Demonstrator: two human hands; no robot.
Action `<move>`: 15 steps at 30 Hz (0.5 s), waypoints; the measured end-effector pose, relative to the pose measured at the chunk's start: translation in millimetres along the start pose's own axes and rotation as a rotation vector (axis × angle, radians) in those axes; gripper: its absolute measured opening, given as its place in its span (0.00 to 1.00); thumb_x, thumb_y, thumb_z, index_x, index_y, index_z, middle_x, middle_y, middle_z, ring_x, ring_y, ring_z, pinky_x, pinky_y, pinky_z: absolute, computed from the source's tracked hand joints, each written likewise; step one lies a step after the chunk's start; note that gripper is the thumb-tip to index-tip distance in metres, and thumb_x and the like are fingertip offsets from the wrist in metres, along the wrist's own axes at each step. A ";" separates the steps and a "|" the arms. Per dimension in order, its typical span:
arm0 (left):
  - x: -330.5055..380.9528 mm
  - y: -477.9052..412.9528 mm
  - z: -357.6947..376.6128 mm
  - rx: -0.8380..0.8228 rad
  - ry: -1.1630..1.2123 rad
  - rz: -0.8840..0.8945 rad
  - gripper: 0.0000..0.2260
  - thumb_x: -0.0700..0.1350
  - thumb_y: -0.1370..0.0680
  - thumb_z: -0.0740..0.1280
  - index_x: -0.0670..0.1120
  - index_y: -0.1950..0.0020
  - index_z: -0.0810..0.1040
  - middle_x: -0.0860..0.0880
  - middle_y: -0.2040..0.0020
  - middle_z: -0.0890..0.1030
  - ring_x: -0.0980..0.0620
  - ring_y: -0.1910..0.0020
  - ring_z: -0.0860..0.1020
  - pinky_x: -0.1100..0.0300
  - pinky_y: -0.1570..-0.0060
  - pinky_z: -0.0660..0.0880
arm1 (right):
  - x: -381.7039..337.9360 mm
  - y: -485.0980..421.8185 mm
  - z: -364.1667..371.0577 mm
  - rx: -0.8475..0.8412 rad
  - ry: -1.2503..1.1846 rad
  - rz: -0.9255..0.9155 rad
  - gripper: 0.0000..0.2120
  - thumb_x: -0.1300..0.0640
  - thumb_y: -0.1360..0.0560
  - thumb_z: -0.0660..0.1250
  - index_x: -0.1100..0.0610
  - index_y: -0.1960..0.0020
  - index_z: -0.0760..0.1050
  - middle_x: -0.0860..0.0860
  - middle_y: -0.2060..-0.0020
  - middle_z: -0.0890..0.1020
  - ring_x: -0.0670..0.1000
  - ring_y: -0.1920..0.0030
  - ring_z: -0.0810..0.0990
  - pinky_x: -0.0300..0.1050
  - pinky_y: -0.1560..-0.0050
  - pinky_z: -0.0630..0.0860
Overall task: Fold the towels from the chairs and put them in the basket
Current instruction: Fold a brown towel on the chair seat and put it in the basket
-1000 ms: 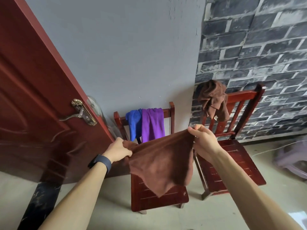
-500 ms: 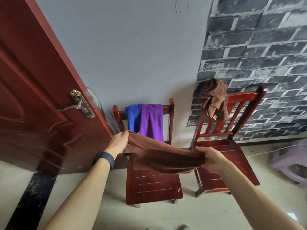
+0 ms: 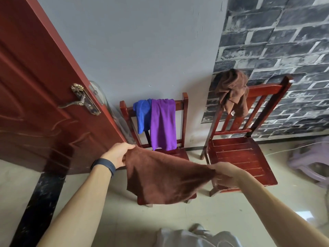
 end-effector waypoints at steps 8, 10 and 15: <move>-20.1 -0.8 4.0 -0.078 0.231 0.053 0.09 0.39 0.21 0.67 0.46 0.41 0.80 0.47 0.53 0.82 0.50 0.56 0.78 0.58 0.56 0.73 | -40.6 -1.0 1.8 0.026 -0.430 -0.352 0.13 0.66 0.24 0.69 0.51 0.60 0.73 0.49 0.64 0.80 0.47 0.63 0.77 0.41 0.59 0.67; -7.1 4.2 9.9 -0.171 0.162 0.156 0.14 0.34 0.24 0.69 0.47 0.41 0.81 0.45 0.50 0.84 0.49 0.53 0.80 0.56 0.50 0.73 | -51.0 7.6 -1.4 0.095 -0.450 -0.418 0.13 0.68 0.27 0.72 0.51 0.57 0.74 0.50 0.63 0.81 0.48 0.64 0.78 0.41 0.60 0.70; 25.1 12.9 1.2 -0.058 -0.287 0.466 0.18 0.33 0.28 0.74 0.47 0.39 0.82 0.50 0.51 0.82 0.55 0.47 0.76 0.62 0.47 0.72 | -81.6 29.6 -10.4 0.303 -0.184 -0.569 0.11 0.64 0.26 0.74 0.55 0.46 0.81 0.54 0.54 0.83 0.50 0.59 0.80 0.42 0.60 0.76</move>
Point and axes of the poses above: each hand's wrist, its own y-axis away from the middle knuckle, its own z-axis out of the palm, x = y × z, the point moved 7 cm from there along -y, towards the middle knuckle
